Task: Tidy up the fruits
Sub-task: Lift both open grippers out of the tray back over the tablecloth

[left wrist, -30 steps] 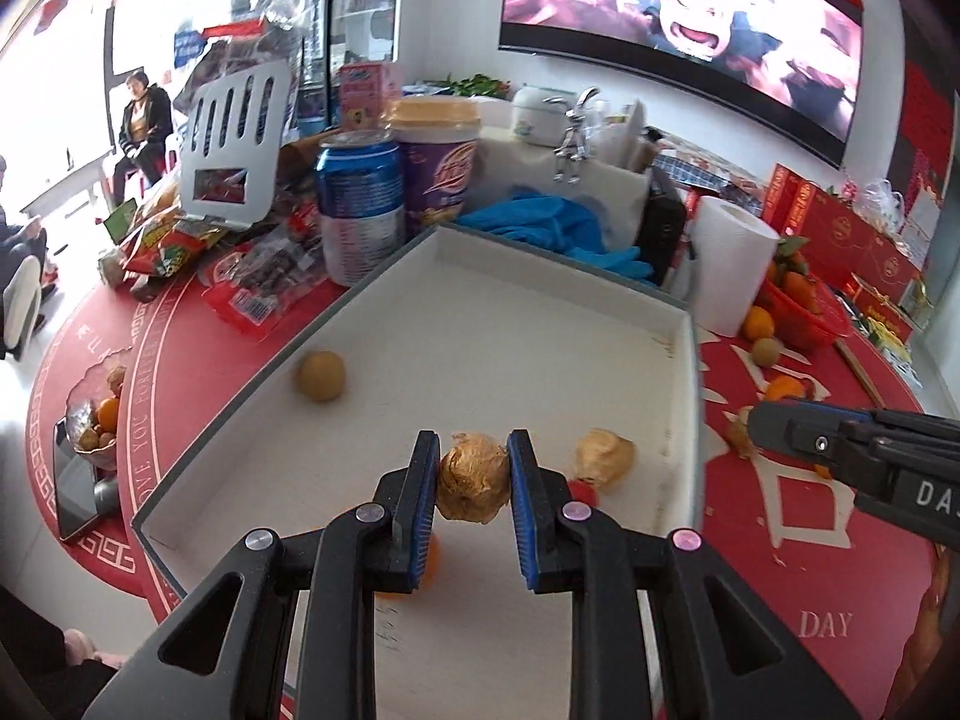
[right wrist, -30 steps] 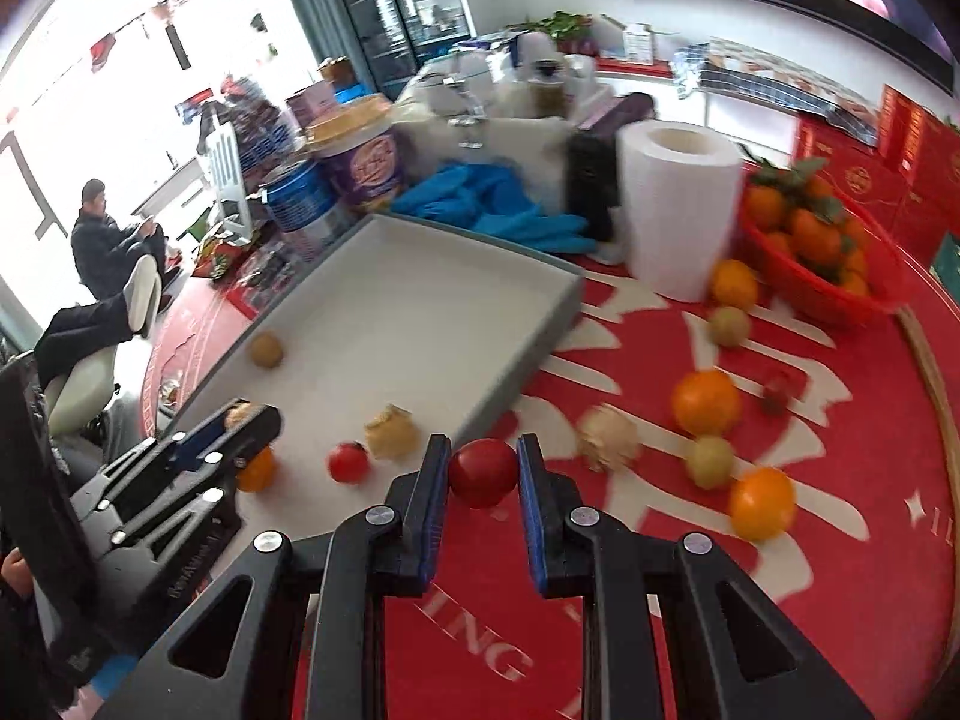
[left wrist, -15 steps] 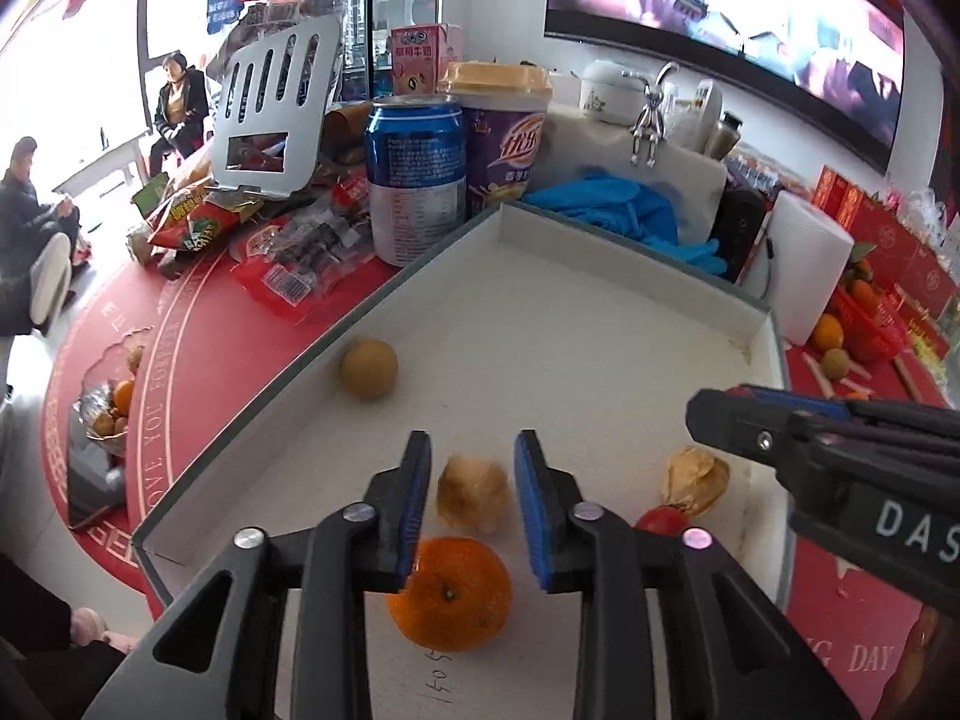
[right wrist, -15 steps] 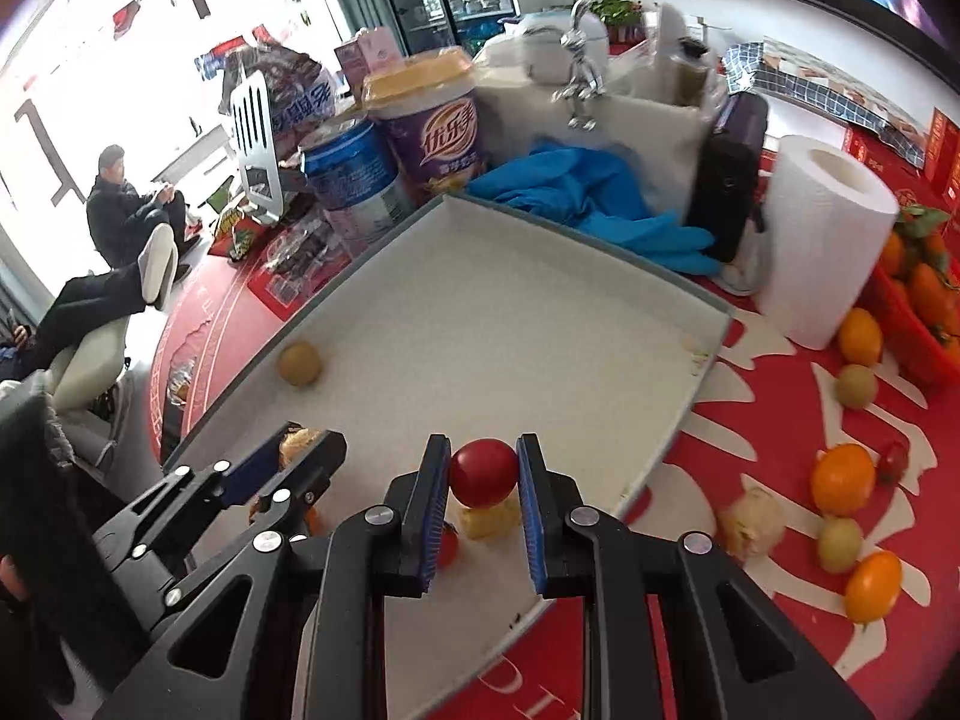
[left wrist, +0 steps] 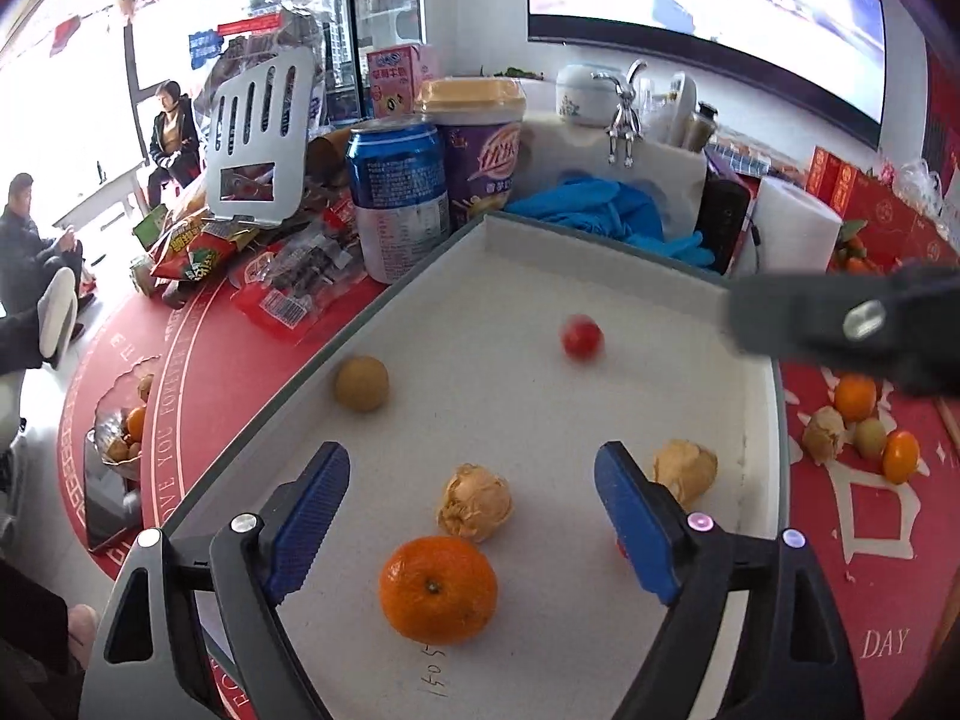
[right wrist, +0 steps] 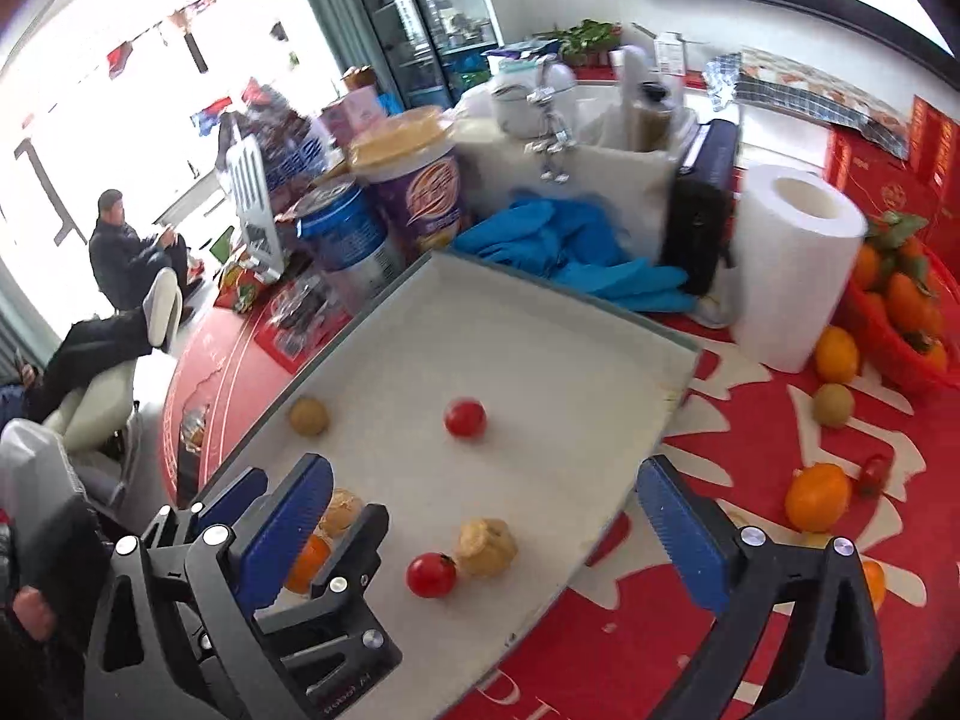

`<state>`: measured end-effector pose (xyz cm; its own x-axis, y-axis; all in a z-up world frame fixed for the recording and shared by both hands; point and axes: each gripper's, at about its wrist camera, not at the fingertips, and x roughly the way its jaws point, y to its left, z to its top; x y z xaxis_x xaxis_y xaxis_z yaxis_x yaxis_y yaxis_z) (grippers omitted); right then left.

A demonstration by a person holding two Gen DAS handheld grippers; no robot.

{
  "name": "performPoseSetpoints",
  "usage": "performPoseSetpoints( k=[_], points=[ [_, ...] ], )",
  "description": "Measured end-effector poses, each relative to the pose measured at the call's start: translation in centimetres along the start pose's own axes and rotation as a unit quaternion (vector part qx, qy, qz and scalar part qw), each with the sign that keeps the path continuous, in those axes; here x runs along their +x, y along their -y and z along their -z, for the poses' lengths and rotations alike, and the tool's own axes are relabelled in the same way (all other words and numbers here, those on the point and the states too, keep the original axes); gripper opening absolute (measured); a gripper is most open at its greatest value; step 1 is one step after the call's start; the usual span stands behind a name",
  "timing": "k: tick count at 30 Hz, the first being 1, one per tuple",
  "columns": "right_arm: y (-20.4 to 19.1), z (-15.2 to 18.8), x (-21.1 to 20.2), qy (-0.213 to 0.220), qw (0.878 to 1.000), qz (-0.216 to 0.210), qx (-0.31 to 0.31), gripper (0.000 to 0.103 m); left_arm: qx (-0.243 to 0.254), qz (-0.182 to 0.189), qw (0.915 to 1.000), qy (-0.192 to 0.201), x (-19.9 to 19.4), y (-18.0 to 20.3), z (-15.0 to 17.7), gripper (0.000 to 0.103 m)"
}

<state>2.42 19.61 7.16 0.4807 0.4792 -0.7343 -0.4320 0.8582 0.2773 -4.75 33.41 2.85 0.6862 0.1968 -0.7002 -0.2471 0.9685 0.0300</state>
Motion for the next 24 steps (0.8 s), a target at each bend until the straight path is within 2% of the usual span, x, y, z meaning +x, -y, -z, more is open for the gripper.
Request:
performPoseSetpoints(
  k=[4,7,10,13,16,18,20,22,24],
  points=[
    [2.5,0.7,-1.8,0.013,0.999,0.003,0.036,0.102,-0.001,-0.002,1.0000,-0.004,-0.7,0.3,0.2,0.087],
    [5.2,2.2,-3.4,0.021,0.998,0.020,0.060,0.102,0.008,0.028,0.9996,-0.008,-2.0,1.2,0.4,0.087],
    [8.8,4.3,-5.3,0.021,0.994,0.045,0.099,0.102,0.044,0.065,0.9969,0.003,-4.5,3.7,0.9,0.087],
    [12.0,6.5,-7.4,0.029,0.987,0.076,0.138,0.102,0.100,0.116,0.9882,0.006,-6.9,7.9,2.2,0.087],
    [15.0,9.1,-9.3,0.031,0.978,0.129,0.159,0.102,0.138,0.150,0.9787,-0.023,-7.4,11.7,4.0,0.088],
    [16.4,10.3,-9.9,0.023,0.975,0.148,0.165,0.102,0.153,0.154,0.9750,-0.044,-6.8,14.1,5.3,0.088],
    [17.7,11.9,-10.5,0.013,0.972,0.164,0.167,0.102,0.161,0.140,0.9747,-0.068,-5.5,16.0,6.3,0.088],
    [18.5,13.2,-10.9,0.005,0.970,0.180,0.162,0.102,0.156,0.137,0.9745,-0.084,-4.4,16.9,6.5,0.089],
    [19.0,14.0,-10.9,0.002,0.969,0.189,0.156,0.102,0.138,0.137,0.9777,-0.080,-3.9,17.3,6.2,0.091]
  ],
)
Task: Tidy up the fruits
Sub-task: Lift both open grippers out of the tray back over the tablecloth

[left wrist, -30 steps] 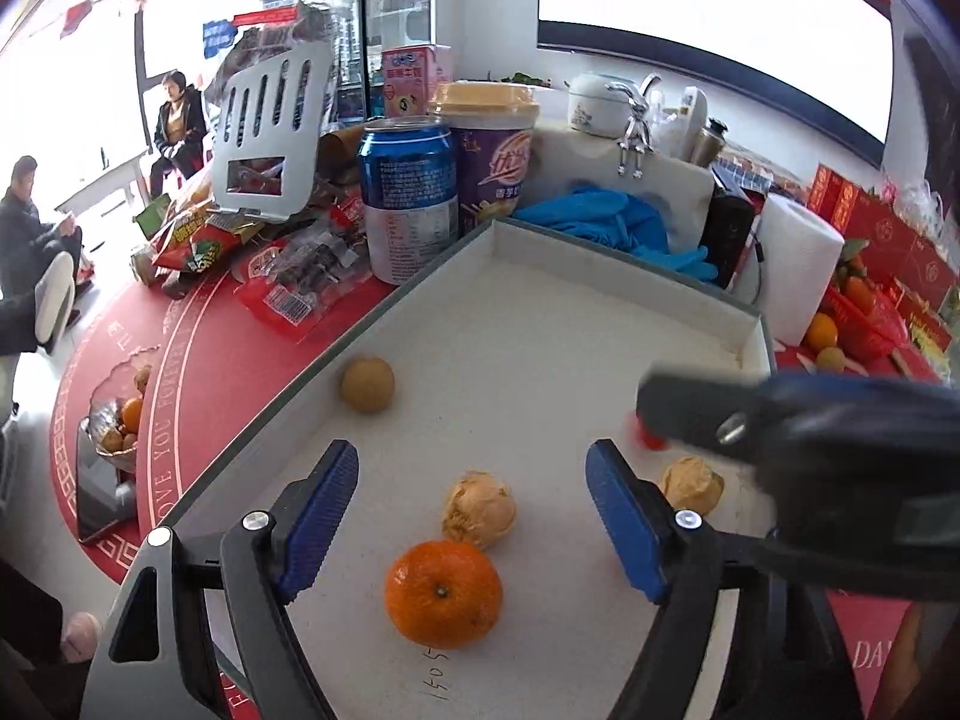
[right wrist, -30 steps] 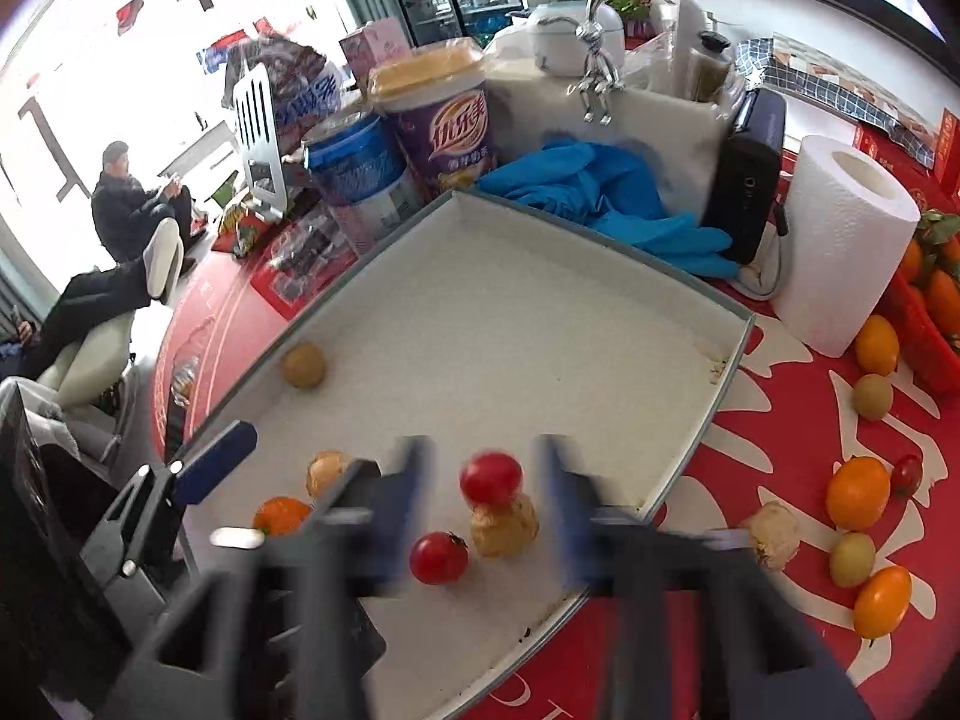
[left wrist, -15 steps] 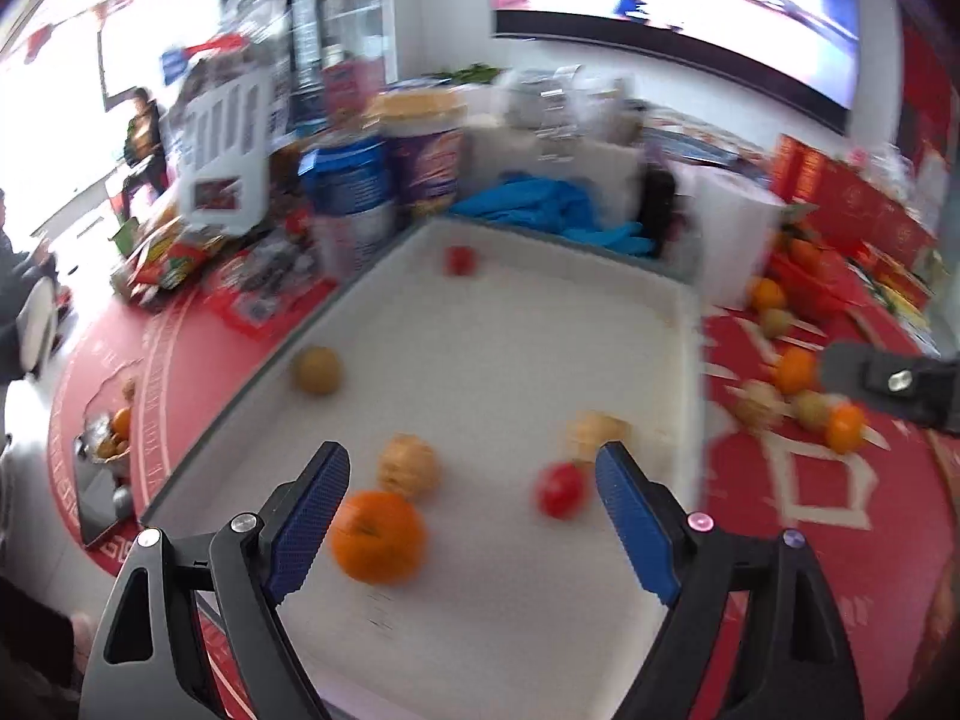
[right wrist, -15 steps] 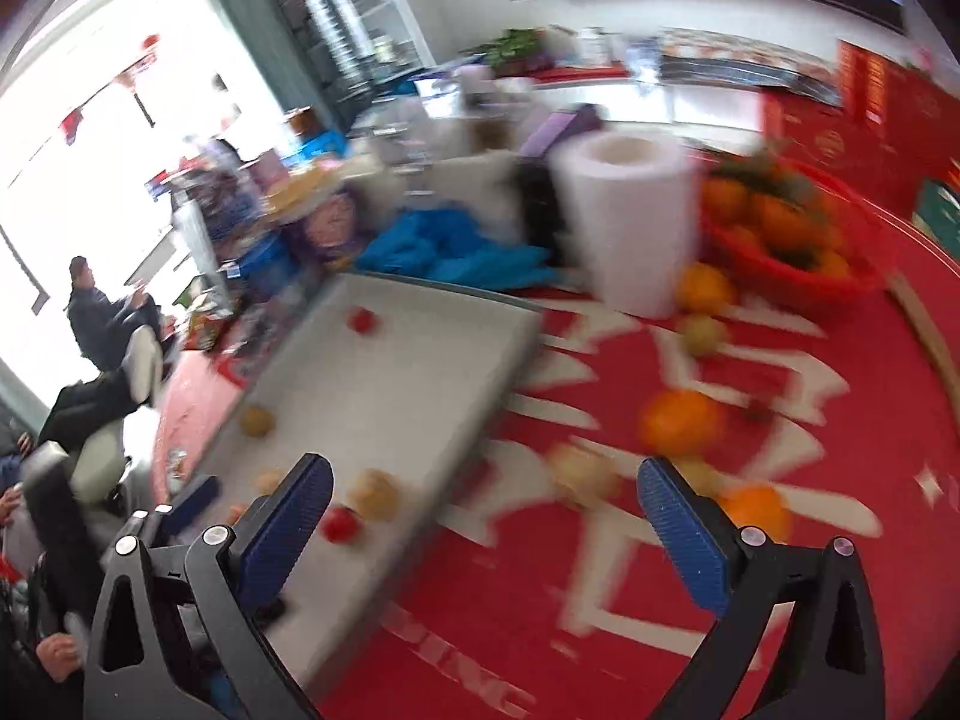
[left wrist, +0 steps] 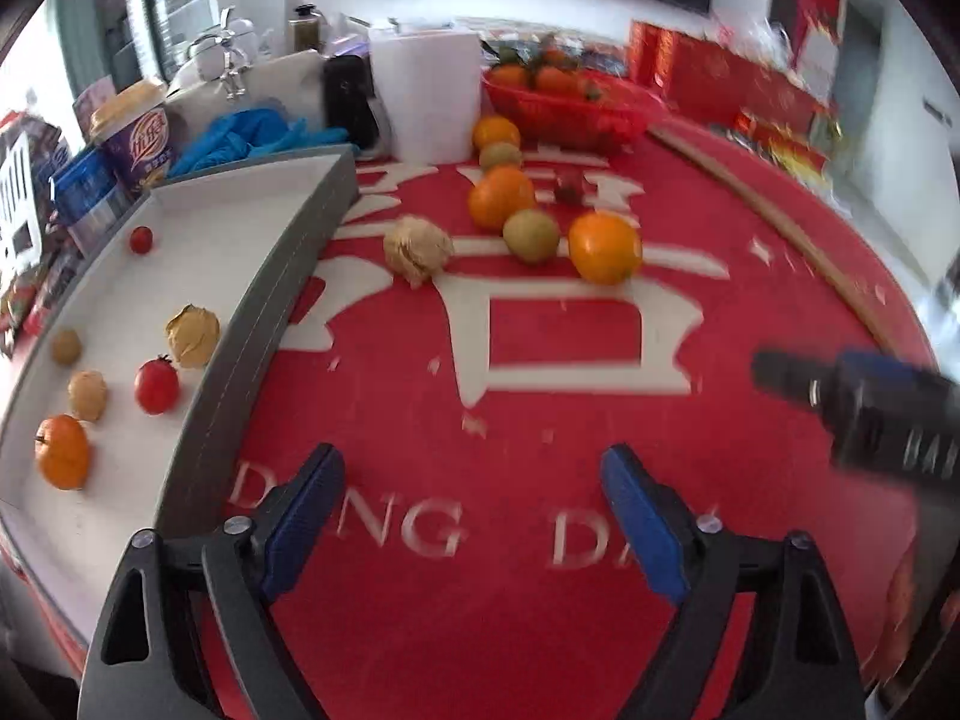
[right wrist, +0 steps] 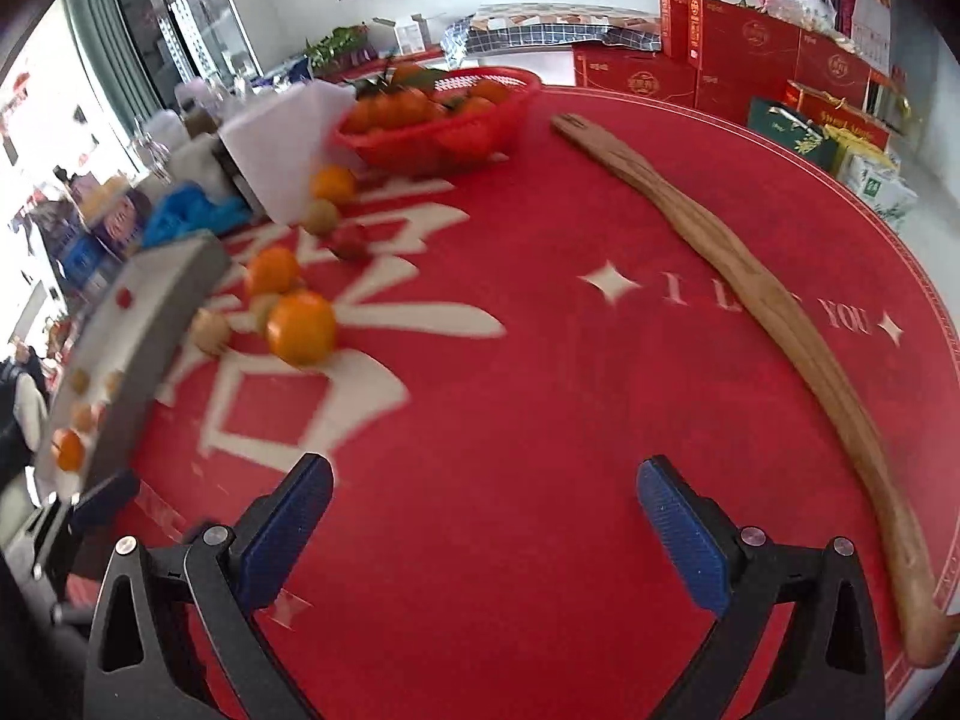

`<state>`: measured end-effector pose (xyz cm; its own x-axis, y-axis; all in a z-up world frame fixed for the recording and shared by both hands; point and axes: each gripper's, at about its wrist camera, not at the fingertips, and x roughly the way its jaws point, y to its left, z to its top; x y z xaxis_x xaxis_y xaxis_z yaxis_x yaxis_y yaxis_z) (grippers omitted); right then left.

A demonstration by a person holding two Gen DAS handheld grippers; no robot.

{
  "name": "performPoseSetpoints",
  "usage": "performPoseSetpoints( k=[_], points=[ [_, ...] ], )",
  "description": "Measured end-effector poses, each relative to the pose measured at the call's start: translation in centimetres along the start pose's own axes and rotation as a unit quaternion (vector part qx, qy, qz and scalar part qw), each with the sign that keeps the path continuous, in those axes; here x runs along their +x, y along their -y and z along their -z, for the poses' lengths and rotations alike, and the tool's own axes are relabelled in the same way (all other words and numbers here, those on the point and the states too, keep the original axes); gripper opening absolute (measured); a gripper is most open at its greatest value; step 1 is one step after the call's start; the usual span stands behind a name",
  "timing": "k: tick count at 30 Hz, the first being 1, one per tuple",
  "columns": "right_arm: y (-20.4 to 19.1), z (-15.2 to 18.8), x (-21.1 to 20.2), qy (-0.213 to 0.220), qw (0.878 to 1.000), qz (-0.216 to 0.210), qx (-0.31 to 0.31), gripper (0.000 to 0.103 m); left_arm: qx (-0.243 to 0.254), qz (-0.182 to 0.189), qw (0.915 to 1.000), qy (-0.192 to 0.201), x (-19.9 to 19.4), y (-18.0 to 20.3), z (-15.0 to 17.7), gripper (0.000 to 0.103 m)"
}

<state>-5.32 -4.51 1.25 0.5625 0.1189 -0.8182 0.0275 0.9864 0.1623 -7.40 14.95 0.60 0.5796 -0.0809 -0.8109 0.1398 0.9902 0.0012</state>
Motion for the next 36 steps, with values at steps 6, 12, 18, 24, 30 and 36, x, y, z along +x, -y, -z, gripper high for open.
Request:
performPoseSetpoints(
  k=[6,12,18,24,30,36],
  points=[
    [0.0,0.2,1.2,0.023,0.998,0.045,-0.031,0.102,-0.019,-0.007,0.9998,-0.002,1.7,-0.2,-1.4,0.103],
    [-0.6,0.1,1.6,0.019,0.997,0.064,-0.049,0.103,-0.017,-0.007,0.9998,-0.002,1.8,-0.2,-1.5,0.103],
    [-0.5,0.2,1.6,0.020,0.997,0.064,-0.048,0.103,-0.017,-0.007,0.9998,-0.002,1.9,-0.2,-1.5,0.103],
    [-0.6,0.2,1.7,0.020,0.997,0.064,-0.048,0.103,-0.017,-0.007,0.9998,-0.002,1.9,-0.2,-1.5,0.103],
    [-0.6,0.2,1.7,0.020,0.997,0.064,-0.048,0.103,-0.017,-0.007,0.9998,-0.002,1.9,-0.2,-1.5,0.103],
    [-0.6,0.1,1.7,0.020,0.997,0.064,-0.048,0.103,-0.017,-0.007,0.9998,-0.002,1.9,-0.2,-1.5,0.103]
  ],
)
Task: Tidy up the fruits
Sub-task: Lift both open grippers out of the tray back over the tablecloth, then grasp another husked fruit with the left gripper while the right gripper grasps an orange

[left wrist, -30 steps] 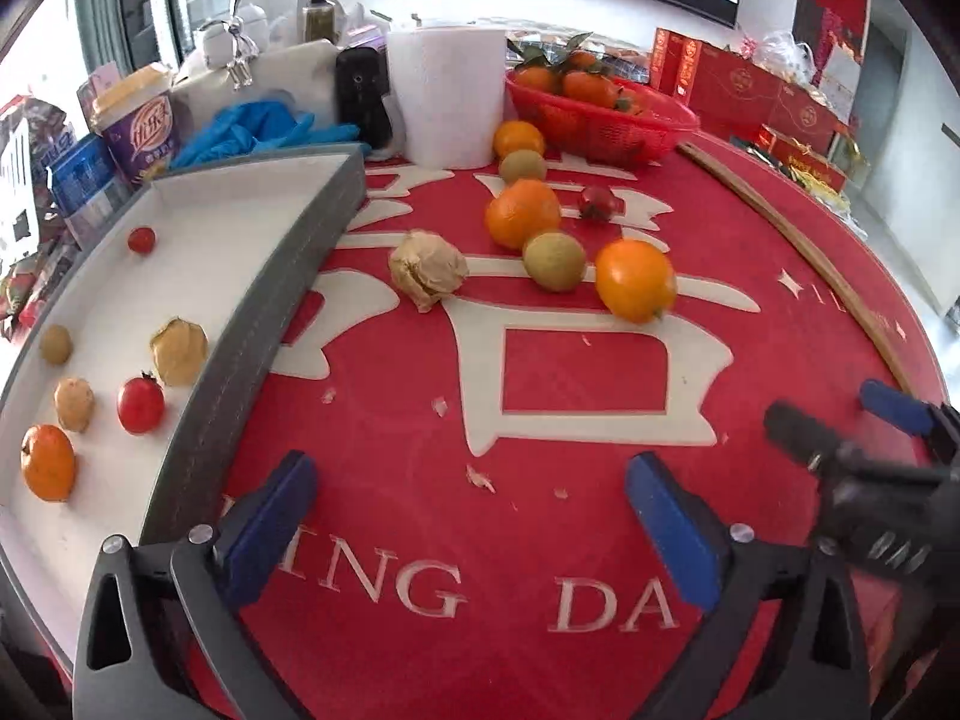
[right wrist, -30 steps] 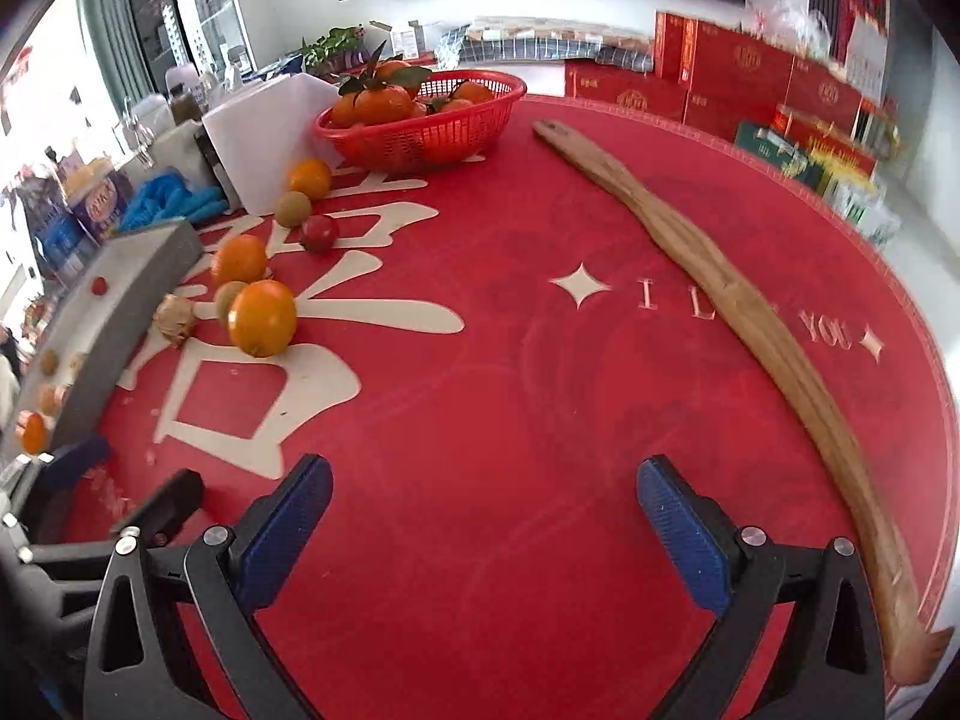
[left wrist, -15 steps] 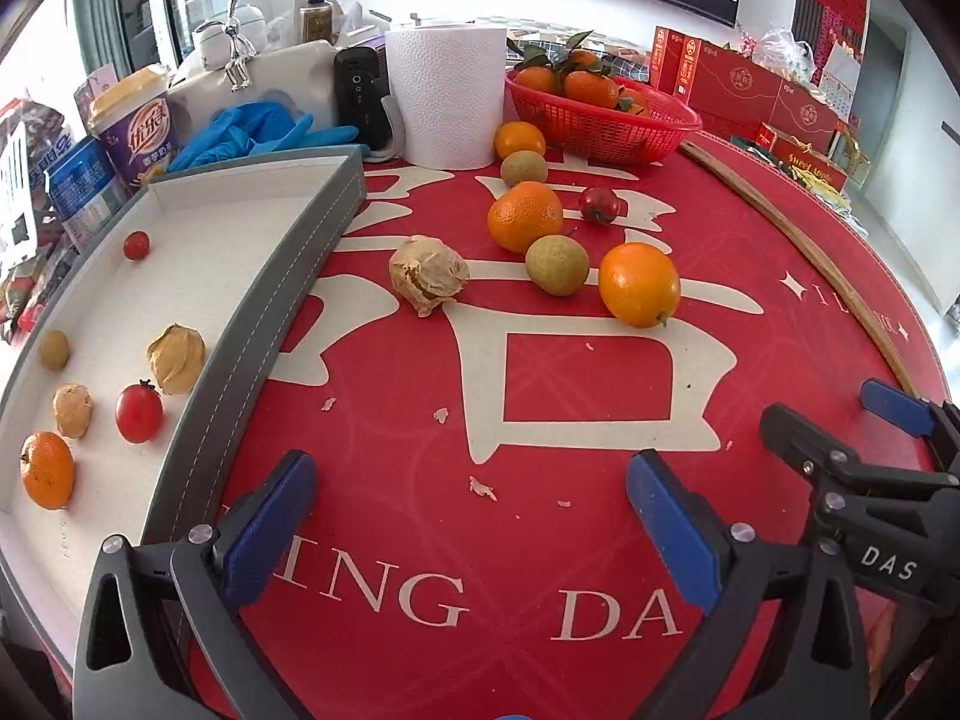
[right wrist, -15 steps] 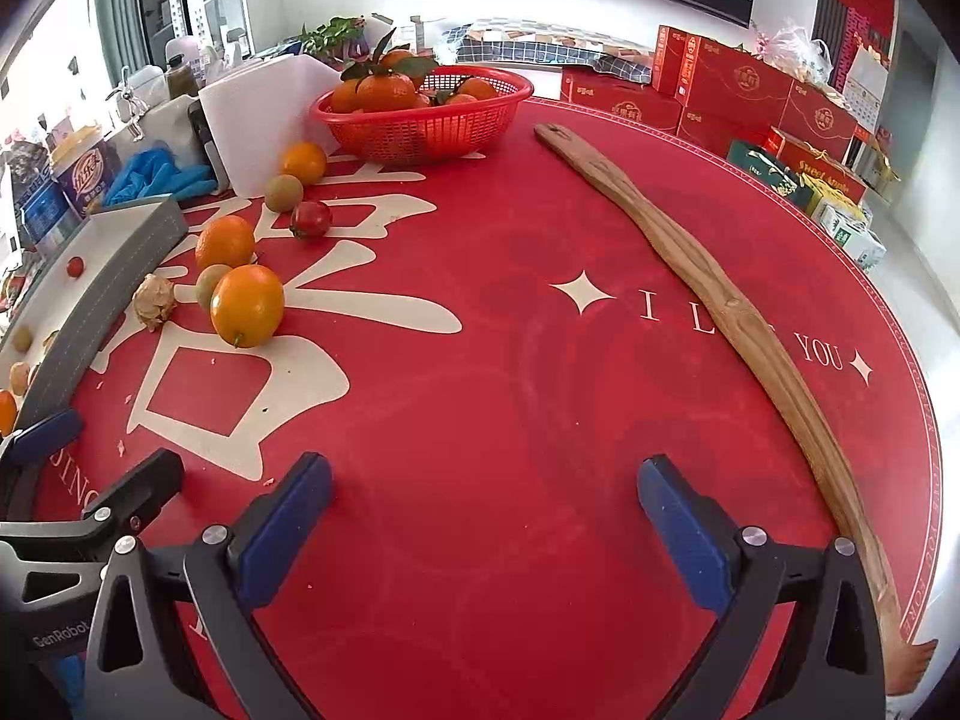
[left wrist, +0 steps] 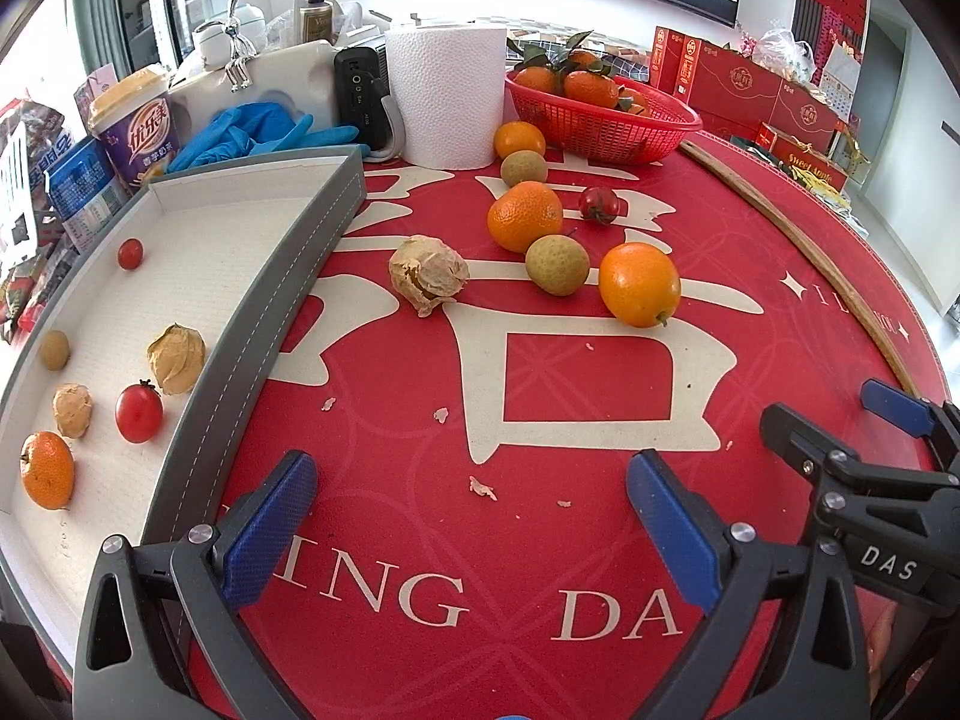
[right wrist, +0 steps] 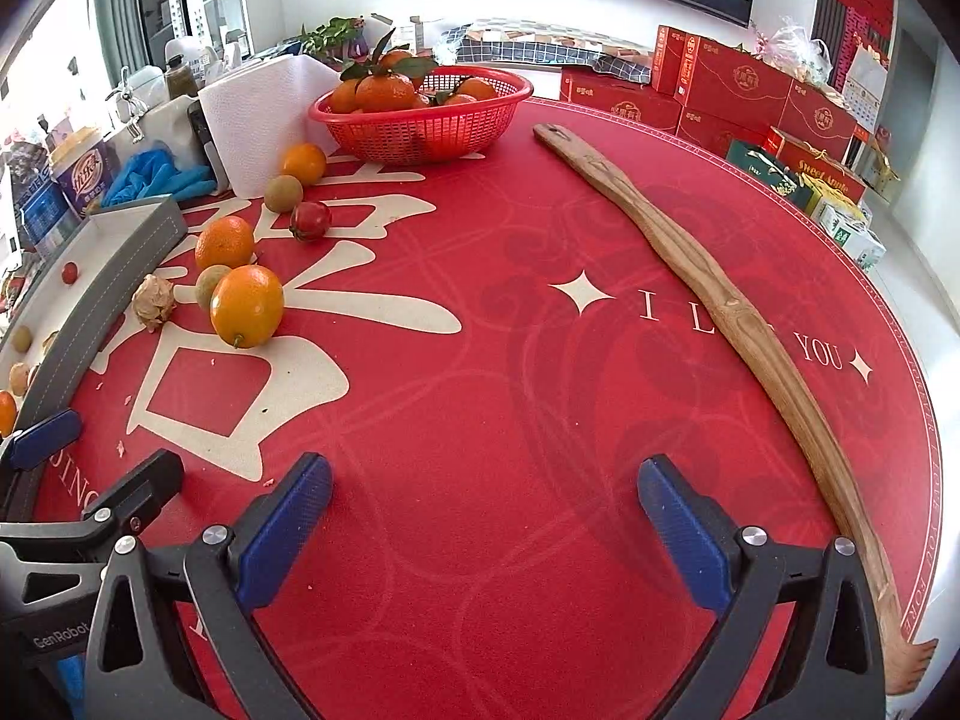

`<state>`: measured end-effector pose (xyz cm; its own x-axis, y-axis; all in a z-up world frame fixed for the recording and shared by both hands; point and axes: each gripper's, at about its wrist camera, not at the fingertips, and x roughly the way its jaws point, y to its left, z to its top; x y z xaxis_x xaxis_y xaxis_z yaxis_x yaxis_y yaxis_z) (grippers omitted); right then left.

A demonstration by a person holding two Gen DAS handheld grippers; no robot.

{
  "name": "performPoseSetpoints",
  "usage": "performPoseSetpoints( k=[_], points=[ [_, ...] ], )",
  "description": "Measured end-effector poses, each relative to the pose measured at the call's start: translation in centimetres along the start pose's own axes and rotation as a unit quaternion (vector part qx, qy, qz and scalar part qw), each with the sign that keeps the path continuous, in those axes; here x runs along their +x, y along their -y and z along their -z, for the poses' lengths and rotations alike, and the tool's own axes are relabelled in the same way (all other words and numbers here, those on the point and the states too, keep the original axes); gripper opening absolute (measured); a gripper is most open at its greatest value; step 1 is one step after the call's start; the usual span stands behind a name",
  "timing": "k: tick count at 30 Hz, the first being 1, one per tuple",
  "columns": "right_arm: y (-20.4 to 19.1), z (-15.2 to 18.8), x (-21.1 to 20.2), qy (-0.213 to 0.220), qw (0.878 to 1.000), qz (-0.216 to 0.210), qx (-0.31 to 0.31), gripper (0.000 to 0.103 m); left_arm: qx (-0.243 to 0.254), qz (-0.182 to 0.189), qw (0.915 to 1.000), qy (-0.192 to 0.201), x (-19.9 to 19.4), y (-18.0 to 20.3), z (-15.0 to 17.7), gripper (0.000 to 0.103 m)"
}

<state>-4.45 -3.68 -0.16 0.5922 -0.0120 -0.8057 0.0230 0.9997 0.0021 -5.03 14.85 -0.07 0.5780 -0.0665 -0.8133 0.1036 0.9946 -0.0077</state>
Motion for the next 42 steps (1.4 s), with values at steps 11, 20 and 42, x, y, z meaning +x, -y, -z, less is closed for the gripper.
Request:
performPoseSetpoints(
  k=[11,20,42],
  points=[
    [0.0,0.0,0.0,0.000,1.000,0.000,0.000,0.103,0.000,0.000,1.0000,0.000,0.0,0.0,0.0,0.103],
    [0.0,0.0,0.0,0.000,1.000,0.000,0.000,0.103,0.000,0.000,1.0000,0.000,0.0,0.0,0.0,0.103],
    [0.9,0.6,-0.4,0.001,1.000,0.006,0.010,0.103,0.041,-0.019,0.9990,-0.001,1.4,-0.2,-4.4,0.092]
  ],
)
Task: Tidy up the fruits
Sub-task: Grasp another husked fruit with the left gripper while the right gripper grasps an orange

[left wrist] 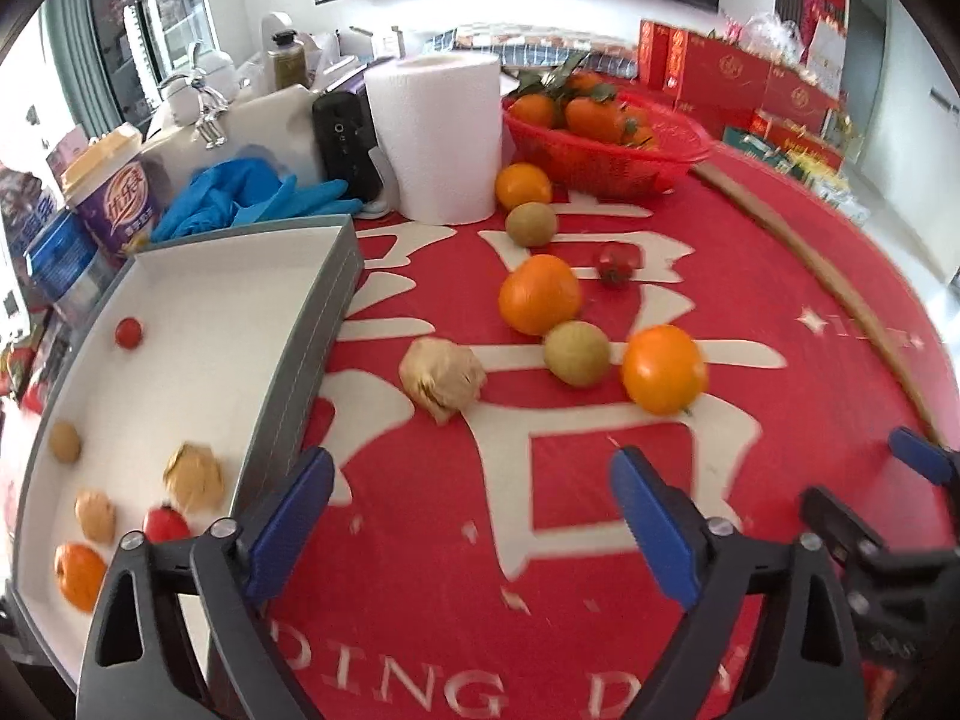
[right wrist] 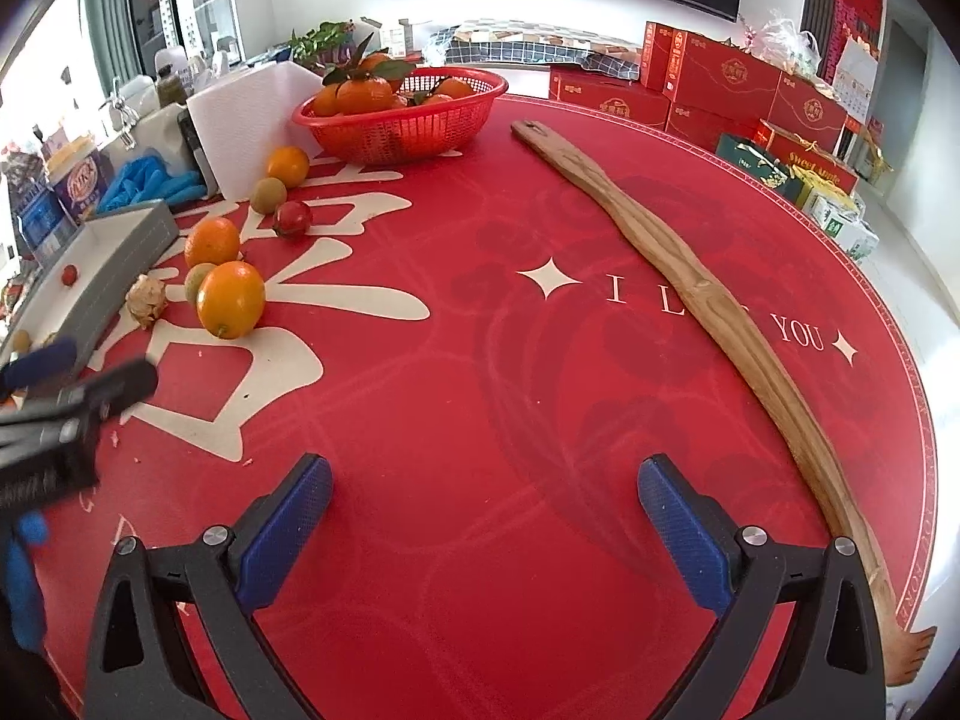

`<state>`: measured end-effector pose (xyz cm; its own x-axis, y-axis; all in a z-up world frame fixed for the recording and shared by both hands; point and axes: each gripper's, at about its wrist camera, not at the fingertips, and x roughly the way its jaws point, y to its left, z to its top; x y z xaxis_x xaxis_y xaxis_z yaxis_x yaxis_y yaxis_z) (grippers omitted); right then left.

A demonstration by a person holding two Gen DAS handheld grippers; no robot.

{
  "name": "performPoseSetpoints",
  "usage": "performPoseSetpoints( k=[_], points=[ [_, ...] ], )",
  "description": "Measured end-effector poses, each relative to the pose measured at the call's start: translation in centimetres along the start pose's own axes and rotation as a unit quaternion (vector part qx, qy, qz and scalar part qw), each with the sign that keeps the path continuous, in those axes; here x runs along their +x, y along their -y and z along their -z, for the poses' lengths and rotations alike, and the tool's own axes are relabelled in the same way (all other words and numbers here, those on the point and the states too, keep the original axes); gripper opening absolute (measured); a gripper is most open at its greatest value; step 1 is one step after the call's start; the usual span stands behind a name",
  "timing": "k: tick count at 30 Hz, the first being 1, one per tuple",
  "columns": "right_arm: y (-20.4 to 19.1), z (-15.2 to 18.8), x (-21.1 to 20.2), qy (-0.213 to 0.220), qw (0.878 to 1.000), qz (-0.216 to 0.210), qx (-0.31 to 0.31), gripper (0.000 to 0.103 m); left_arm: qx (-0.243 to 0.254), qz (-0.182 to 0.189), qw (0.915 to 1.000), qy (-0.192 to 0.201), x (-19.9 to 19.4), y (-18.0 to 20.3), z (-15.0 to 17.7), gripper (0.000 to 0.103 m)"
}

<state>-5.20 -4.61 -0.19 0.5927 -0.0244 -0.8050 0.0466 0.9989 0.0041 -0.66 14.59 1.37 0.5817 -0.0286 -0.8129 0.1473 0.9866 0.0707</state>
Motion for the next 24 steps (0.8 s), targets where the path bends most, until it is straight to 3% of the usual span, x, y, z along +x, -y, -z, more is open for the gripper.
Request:
performPoseSetpoints(
  k=[9,10,14,16,24],
  points=[
    [0.1,0.0,0.0,0.000,1.000,-0.002,0.003,0.103,-0.026,0.011,0.9996,-0.004,2.7,-0.5,-1.9,0.086],
    [0.1,0.0,0.0,0.000,1.000,-0.001,0.002,0.103,-0.030,0.013,0.9994,-0.002,2.7,-0.5,-1.9,0.081],
    [0.1,0.0,0.0,0.000,1.000,-0.001,0.002,0.103,-0.015,0.030,0.9994,0.005,2.0,0.2,-1.6,0.035],
    [0.1,0.0,0.0,0.000,1.000,-0.001,0.002,0.103,-0.002,0.025,0.9996,0.007,1.6,0.6,-1.1,0.025],
    [0.1,0.0,0.0,0.000,1.000,0.000,0.002,0.103,0.000,0.026,0.9995,0.019,-0.9,0.3,2.5,0.026]
  ],
)
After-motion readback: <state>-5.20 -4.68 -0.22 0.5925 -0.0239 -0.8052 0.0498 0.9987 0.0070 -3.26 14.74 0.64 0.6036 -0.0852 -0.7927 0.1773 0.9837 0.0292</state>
